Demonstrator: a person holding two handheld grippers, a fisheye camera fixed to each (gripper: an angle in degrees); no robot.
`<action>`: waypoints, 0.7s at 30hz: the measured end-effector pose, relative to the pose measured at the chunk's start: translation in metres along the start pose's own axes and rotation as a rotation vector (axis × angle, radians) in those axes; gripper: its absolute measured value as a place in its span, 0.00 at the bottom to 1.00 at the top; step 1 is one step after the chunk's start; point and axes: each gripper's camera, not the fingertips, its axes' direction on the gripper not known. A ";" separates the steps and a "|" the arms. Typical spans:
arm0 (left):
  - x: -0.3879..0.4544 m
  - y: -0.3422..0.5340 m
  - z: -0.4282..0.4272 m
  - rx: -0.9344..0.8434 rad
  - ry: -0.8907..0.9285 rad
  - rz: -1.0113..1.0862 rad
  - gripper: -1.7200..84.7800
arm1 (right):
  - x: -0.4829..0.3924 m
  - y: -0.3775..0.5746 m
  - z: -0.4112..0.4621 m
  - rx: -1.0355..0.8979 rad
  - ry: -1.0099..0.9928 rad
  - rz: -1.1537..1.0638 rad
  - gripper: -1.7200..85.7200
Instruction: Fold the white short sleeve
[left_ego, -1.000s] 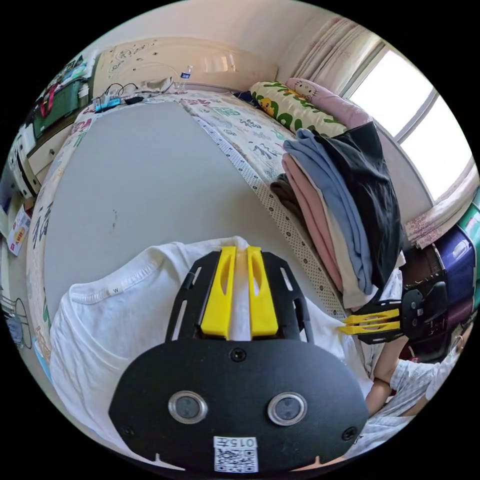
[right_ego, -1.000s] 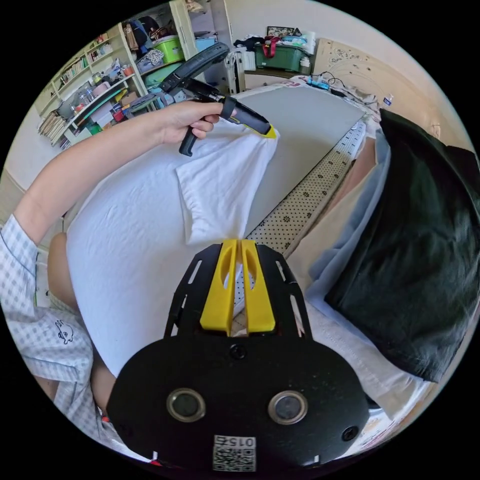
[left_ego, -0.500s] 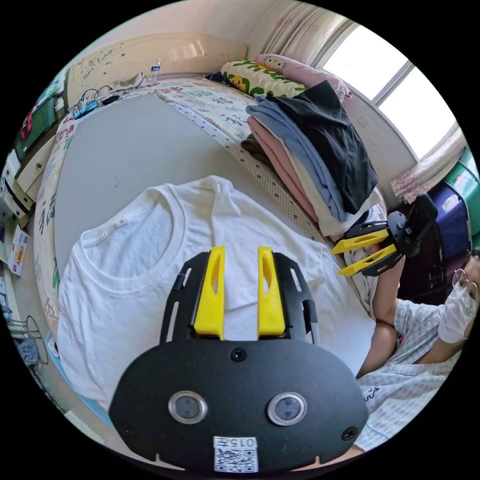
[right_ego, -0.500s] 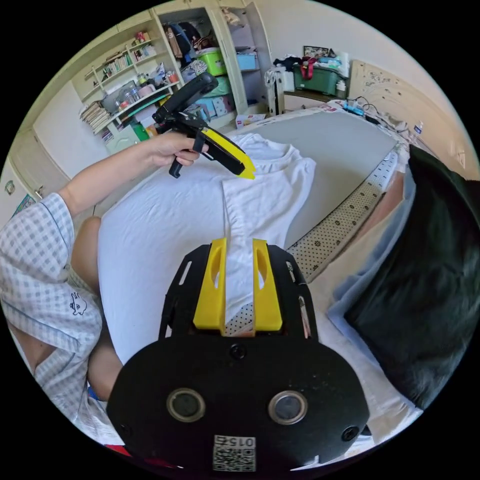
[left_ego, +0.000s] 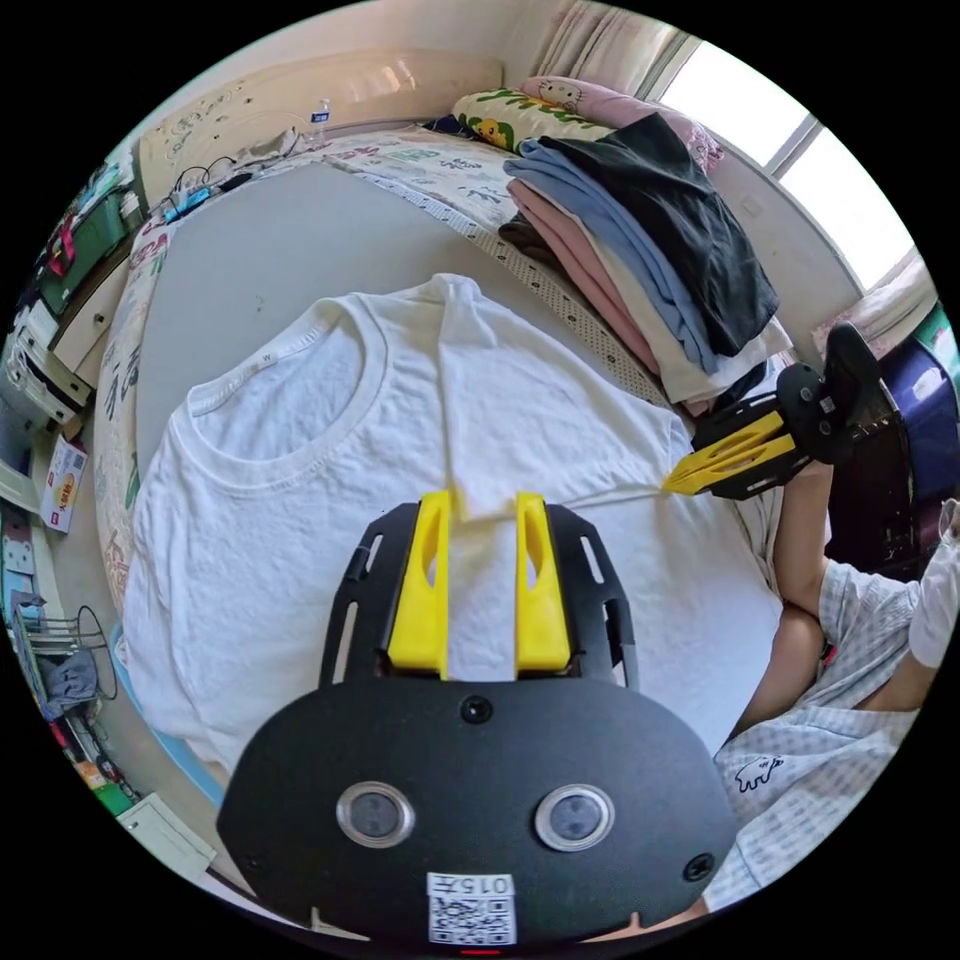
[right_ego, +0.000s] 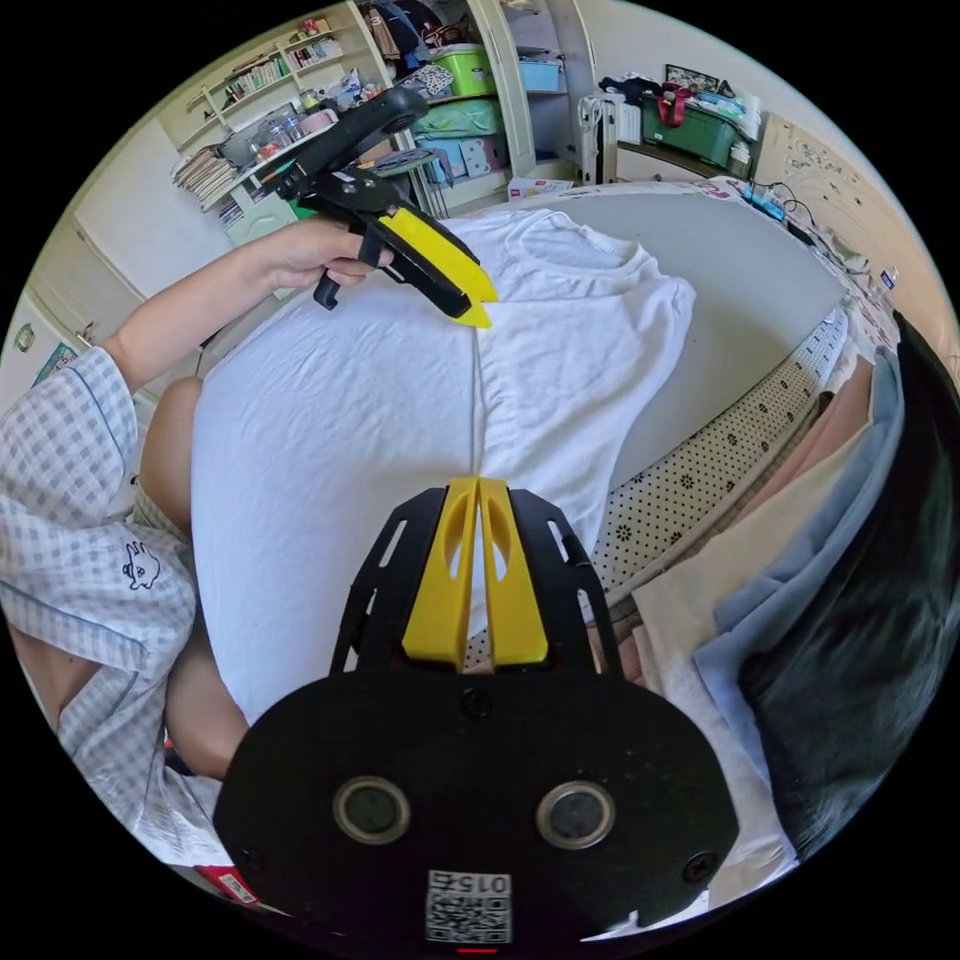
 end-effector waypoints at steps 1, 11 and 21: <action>0.002 -0.002 -0.006 -0.004 -0.006 0.006 0.06 | 0.007 0.003 -0.007 0.000 0.001 0.000 0.01; 0.007 0.012 -0.074 0.035 0.019 -0.031 0.03 | 0.060 0.034 -0.068 -0.007 0.000 -0.012 0.01; 0.012 0.094 -0.192 0.105 0.067 -0.096 0.07 | 0.076 0.075 -0.192 0.133 -0.071 -0.107 0.01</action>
